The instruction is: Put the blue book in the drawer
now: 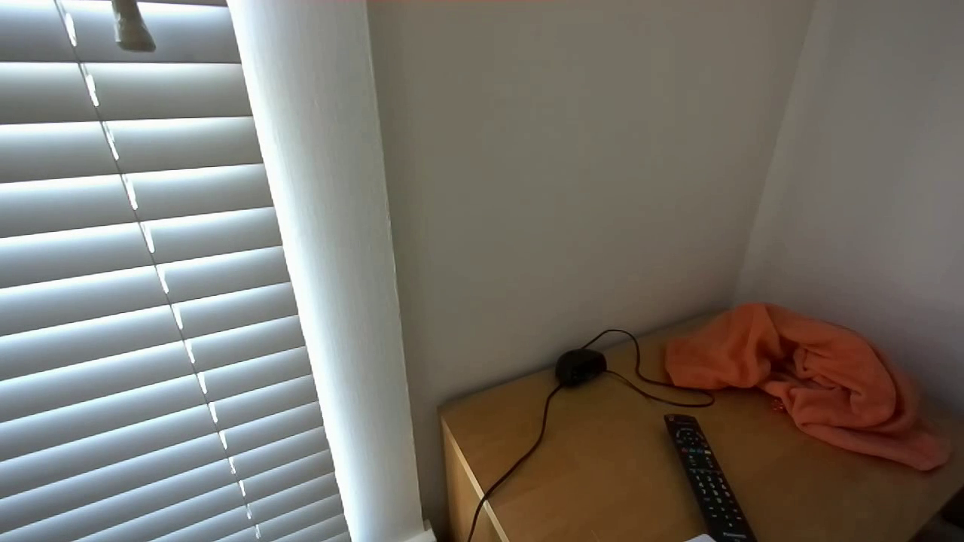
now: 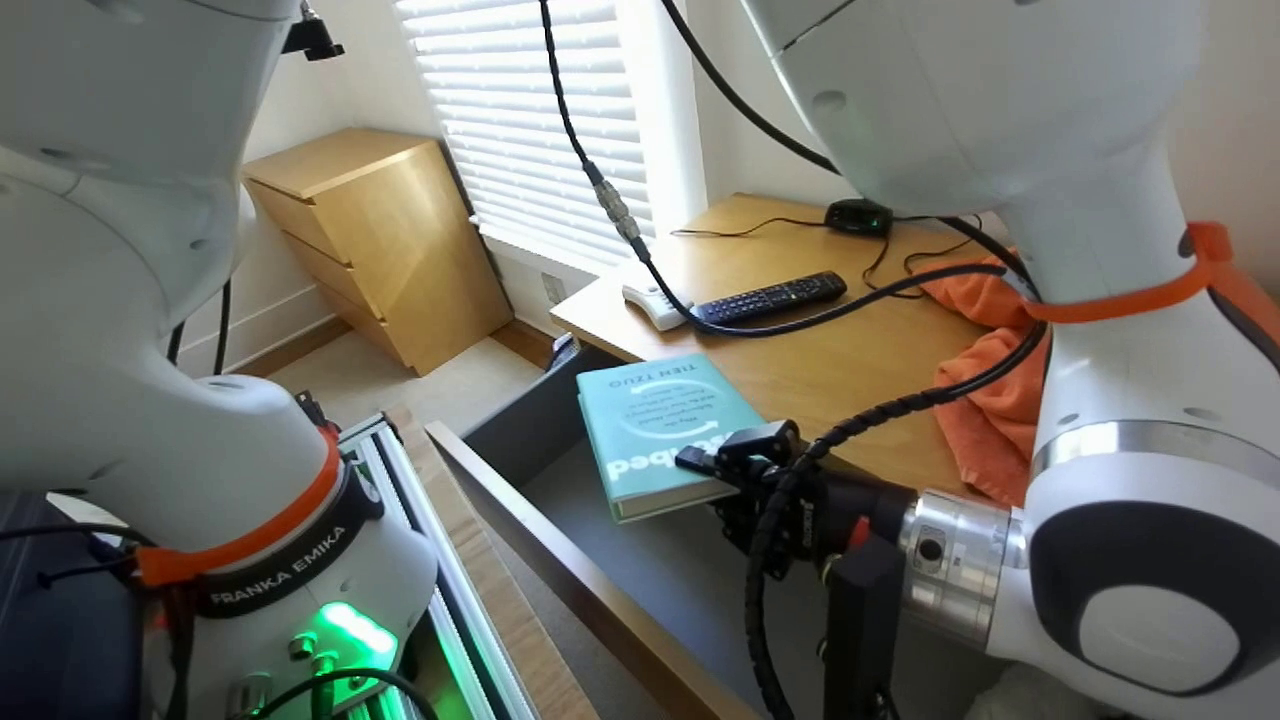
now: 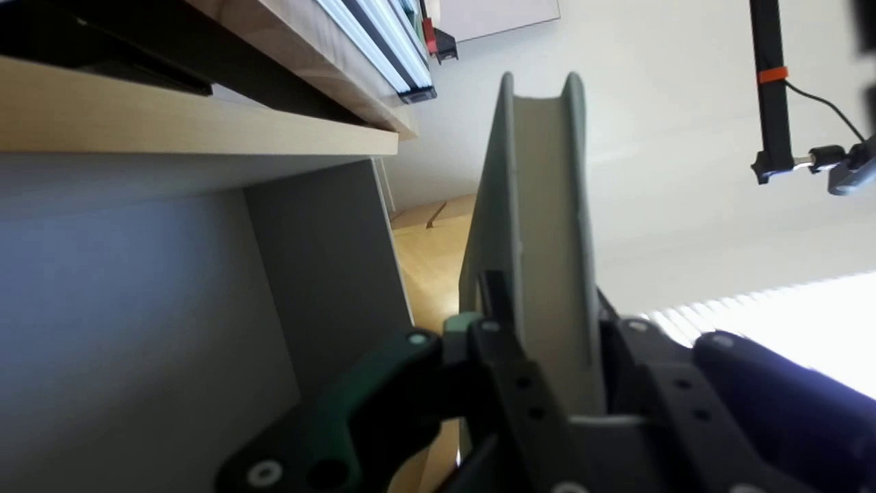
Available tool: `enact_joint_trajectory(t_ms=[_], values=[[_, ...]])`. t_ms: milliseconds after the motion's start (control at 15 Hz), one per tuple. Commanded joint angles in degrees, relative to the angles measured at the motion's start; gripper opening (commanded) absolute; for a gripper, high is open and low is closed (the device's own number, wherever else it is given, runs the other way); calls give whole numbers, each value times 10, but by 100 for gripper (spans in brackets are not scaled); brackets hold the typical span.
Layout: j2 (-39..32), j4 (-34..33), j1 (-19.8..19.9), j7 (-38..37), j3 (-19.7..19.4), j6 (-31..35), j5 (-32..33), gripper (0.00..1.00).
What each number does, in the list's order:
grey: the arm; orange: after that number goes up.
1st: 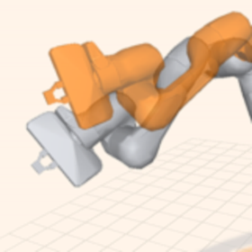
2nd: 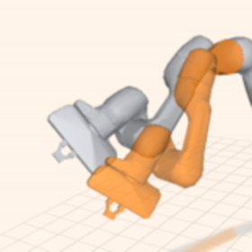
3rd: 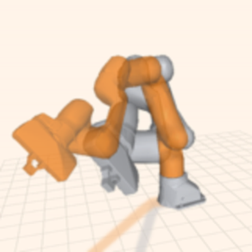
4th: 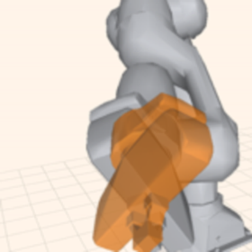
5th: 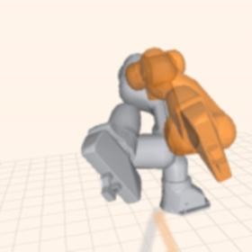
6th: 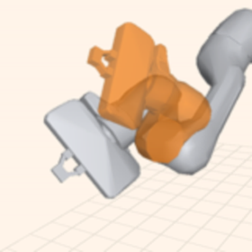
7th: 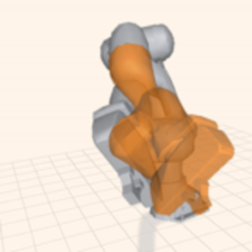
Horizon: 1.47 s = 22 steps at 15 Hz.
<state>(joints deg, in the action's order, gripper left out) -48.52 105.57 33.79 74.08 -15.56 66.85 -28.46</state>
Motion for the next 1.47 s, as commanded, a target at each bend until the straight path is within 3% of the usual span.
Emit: enact_joint_trajectory(t_ms=[0,533,867,1400], values=[[35,35,-6,-23,2,14,36,7],[47,47,-15,-61,2,20,87,7],[48,53,-14,-119,-2,49,86,7],[60,76,-11,-225,-3,200,68,7]])
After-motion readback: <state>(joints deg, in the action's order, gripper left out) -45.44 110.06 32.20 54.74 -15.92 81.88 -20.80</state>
